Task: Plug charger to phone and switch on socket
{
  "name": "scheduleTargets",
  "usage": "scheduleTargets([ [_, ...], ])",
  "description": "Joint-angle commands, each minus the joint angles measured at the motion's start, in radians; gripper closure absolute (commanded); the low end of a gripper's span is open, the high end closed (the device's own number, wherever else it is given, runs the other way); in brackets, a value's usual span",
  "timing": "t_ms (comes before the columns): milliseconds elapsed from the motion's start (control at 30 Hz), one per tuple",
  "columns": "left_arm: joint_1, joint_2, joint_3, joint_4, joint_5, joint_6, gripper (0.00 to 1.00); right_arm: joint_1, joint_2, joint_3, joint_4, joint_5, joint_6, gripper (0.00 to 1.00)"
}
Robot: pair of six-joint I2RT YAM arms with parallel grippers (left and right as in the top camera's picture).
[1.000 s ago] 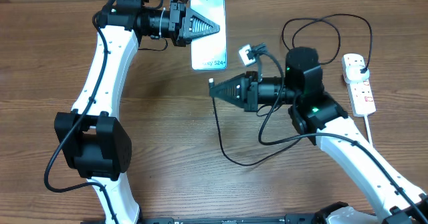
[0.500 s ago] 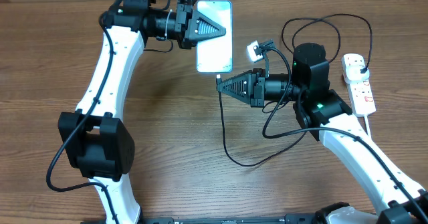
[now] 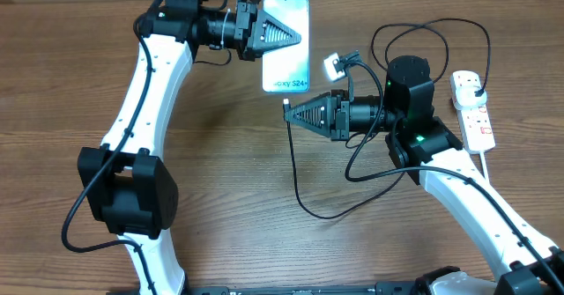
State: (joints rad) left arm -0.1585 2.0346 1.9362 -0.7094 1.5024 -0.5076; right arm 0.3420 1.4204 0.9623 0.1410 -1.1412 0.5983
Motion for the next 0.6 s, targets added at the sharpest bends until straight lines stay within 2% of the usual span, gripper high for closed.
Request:
scheduleTargets([
  [0, 0.014, -0.046, 0.013, 0.011, 0.011, -0.048, 0.96, 0.005, -0.001, 0.007, 0.008, -0.031, 0.004, 0.96],
  [567, -0.015, -0.046, 0.013, 0.006, 0.006, -0.076, 0.96, 0.005, 0.000, 0.007, 0.010, 0.034, 0.005, 0.96],
])
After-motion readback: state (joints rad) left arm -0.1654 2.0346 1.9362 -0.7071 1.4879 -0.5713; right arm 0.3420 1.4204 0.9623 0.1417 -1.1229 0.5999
